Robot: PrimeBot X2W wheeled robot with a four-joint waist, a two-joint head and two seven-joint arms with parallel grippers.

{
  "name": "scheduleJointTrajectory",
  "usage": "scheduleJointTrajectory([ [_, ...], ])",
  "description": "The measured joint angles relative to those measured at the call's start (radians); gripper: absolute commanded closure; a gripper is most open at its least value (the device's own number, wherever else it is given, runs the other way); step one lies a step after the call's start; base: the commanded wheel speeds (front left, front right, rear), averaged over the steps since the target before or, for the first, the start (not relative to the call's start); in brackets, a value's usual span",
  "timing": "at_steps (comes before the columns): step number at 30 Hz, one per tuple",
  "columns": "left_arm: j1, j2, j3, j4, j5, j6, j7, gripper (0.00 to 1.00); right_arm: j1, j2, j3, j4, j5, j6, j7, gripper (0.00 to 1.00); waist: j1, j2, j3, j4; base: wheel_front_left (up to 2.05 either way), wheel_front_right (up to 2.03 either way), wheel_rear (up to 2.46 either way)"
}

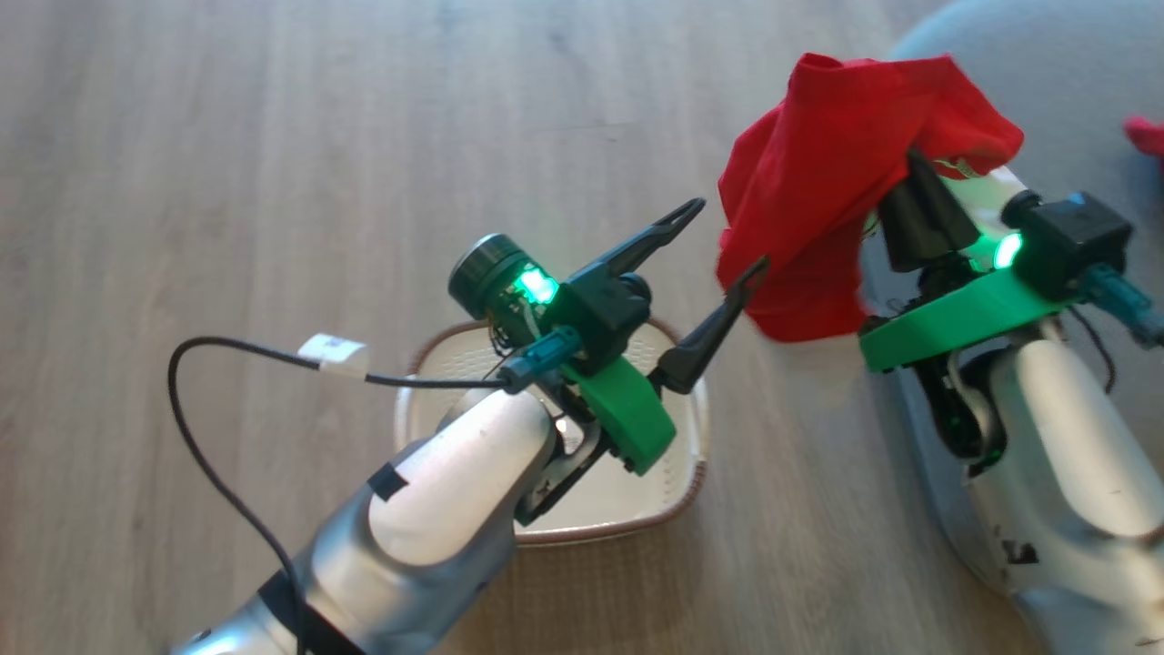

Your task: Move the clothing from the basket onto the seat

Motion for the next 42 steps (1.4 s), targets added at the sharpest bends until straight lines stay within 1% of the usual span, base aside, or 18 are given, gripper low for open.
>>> scheduleJointTrajectory([
  [3,0.014,0.001,0.022,0.017,0.002,-0.029,0.0,0.0,0.006,-0.015,-0.019,-0.022,0.008,0.0,0.0,1.0,0.0,0.0,0.005,-0.049,0.0,0.0,0.0],
  [7,0.03,0.001,0.044,0.041,0.005,-0.064,0.0,0.0,0.009,-0.019,-0.031,-0.047,0.018,0.0,0.0,1.0,0.0,0.0,0.009,-0.121,0.0,0.0,0.0],
  [11,0.041,0.0,0.065,0.062,0.015,-0.087,0.0,0.0,0.022,-0.019,-0.038,-0.062,0.028,0.0,0.0,1.0,0.0,0.0,0.01,-0.2,0.0,0.0,0.0],
  [20,0.061,-0.001,0.127,0.089,0.041,-0.113,0.0,0.0,0.051,-0.015,-0.039,-0.097,0.044,0.0,0.0,1.0,0.0,0.0,0.008,-0.395,0.0,0.0,0.0],
  [24,0.06,-0.003,0.119,0.093,0.049,-0.122,0.0,0.0,0.101,-0.017,-0.098,-0.115,0.054,0.0,0.0,1.0,0.0,0.0,0.012,-0.461,0.0,0.0,0.0],
  [27,0.053,-0.005,0.106,0.109,0.058,-0.123,0.0,0.0,0.151,-0.017,-0.146,-0.135,0.056,0.0,0.0,1.0,-0.0001,0.0,0.026,-0.481,0.0,0.0,0.0],
  [30,0.05,-0.004,0.081,0.114,0.054,-0.13,0.0,0.0,0.183,-0.016,-0.176,-0.159,0.055,0.0,0.0,1.0,-0.0001,0.0,0.046,-0.488,0.0,0.0,0.0],
  [32,0.039,-0.004,0.059,0.114,0.043,-0.131,0.0,0.0,0.19,-0.028,-0.186,-0.159,0.049,0.0,0.0,1.0,-0.0001,0.0,0.062,-0.491,0.0,0.0,0.0],
  [35,0.009,-0.004,0.037,0.119,0.038,-0.131,0.0,0.0,0.179,-0.064,-0.213,-0.156,0.052,0.0,0.0,1.0,-0.0001,0.0,0.092,-0.494,0.0,0.0,0.0],
  [37,-0.012,-0.004,0.018,0.143,0.038,-0.131,0.0,0.0,0.152,-0.099,-0.228,-0.143,0.053,0.0,0.0,1.0,-0.0001,0.0,0.116,-0.495,0.0,0.0,0.0],
  [42,-0.052,-0.002,-0.02,0.19,0.038,-0.131,0.0,0.0,-0.007,-0.188,-0.259,-0.095,0.067,0.0,0.0,1.0,0.0,0.0,0.191,-0.497,0.0,0.0,0.0],
])
